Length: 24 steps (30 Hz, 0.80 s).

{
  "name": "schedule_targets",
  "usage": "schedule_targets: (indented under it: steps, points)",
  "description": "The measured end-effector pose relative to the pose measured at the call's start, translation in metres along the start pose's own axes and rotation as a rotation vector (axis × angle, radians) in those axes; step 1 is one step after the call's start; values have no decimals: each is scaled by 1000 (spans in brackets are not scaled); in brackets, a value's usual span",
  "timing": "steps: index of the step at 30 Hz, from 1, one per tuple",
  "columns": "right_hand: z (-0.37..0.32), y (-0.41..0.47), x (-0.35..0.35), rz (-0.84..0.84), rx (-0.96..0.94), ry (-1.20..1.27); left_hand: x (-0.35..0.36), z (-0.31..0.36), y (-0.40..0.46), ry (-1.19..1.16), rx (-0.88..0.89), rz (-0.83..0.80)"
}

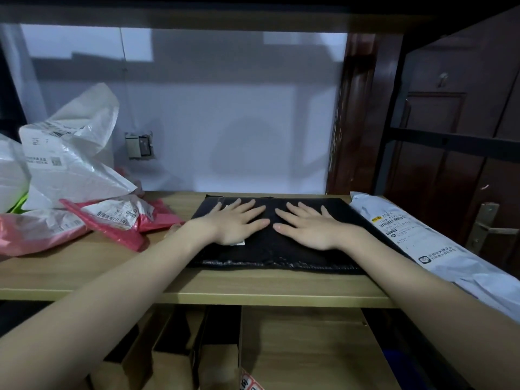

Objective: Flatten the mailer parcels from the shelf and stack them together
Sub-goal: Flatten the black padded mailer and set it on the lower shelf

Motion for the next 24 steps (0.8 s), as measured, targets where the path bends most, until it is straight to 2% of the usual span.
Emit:
schedule_targets:
  steps: [5,9,11,13,15,16,18,21,24]
  points:
    - [3,1,9,-32,4,44,13,-4,1,-81,2,-55]
    - [3,1,9,-29,3,59,13,-5,1,-149,4,-38]
    - [4,0,4,8,4,100,5,-7,1,-227,2,51]
    - [6,-3,-7,99,8,154,-11,-15,-4,-296,-24,219]
    - [11,-11,-24,223,36,128,-29,-27,-14,-188,-113,369]
    - [16,-17,-33,288,71,76,-33,-34,-20,-90,-181,384]
    - [32,-32,-45,369,192,-19,-31,-49,-31,26,-307,313]
    - [64,-59,-46,341,407,-49,-18,-62,-44,27,-413,184]
    - [69,-79,-42,336,427,-69,-19,-59,-46,101,-426,192]
Point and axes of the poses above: each hand's wrist, its own y-axis towards the middle knuckle, its own x-axis out of the palm, z = x × y, the point moved 10 cm from there along y, towards the middle knuckle, and after that the axes turned 3 degrees about -y, right-handed, at the moved point
